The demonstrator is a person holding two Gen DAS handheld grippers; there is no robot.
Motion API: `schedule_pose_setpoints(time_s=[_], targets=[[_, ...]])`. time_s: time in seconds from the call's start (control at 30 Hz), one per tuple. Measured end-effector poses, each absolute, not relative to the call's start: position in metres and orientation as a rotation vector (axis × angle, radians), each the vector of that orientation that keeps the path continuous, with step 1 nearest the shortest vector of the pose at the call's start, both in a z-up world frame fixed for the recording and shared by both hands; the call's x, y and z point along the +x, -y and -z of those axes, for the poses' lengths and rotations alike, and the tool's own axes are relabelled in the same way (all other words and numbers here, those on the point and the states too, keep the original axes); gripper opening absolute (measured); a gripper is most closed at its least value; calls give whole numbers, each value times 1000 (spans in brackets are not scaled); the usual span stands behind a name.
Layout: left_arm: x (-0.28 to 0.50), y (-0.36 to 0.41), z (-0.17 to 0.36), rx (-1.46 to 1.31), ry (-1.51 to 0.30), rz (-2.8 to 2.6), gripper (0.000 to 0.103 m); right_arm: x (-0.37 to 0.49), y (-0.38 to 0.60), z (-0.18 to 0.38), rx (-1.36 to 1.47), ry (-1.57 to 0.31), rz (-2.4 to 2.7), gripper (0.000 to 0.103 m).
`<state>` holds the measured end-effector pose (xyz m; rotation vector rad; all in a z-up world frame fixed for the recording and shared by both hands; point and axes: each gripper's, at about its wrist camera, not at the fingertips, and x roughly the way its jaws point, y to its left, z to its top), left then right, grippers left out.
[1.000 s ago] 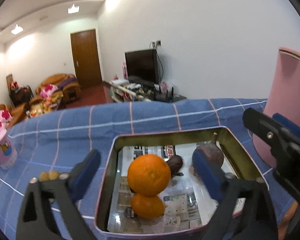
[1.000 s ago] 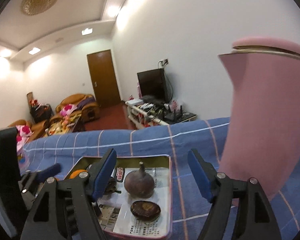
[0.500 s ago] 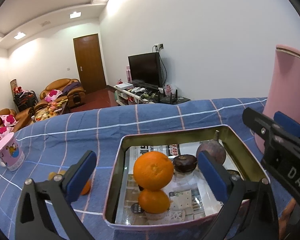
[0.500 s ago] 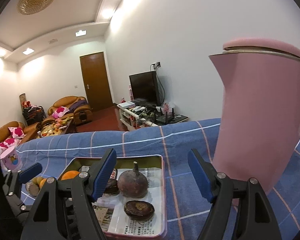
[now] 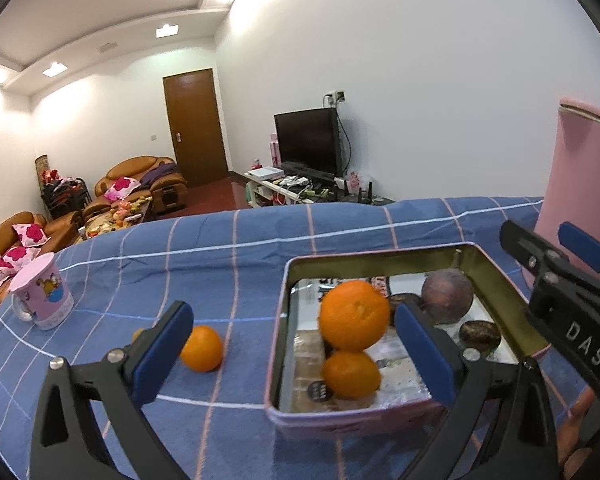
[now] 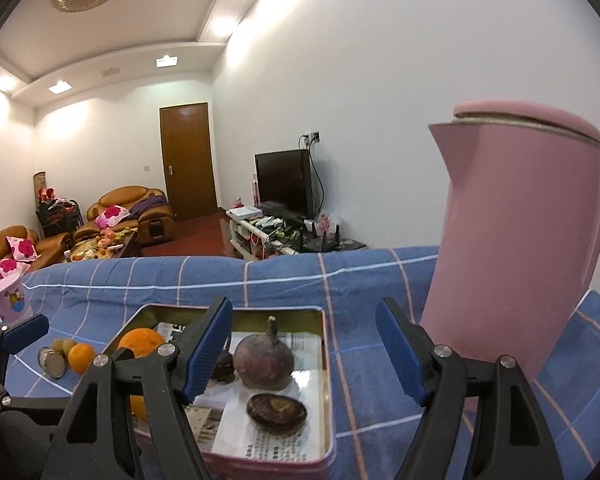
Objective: Organize fruits
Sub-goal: 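Move both tools back toward the remaining fruit row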
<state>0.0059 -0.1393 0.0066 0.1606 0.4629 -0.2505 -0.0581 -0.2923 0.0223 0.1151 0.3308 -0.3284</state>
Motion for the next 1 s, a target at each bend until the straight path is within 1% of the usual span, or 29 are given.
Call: schedule_pose_setpoints(time_s=[0.37,1.0], targets=[[2,105,-5,143,-472,224,103,-67,280,-19,176,-367,325,75],[23,38,-1,137,-492,149,103,-48,208,-15,160,-390,243,75]])
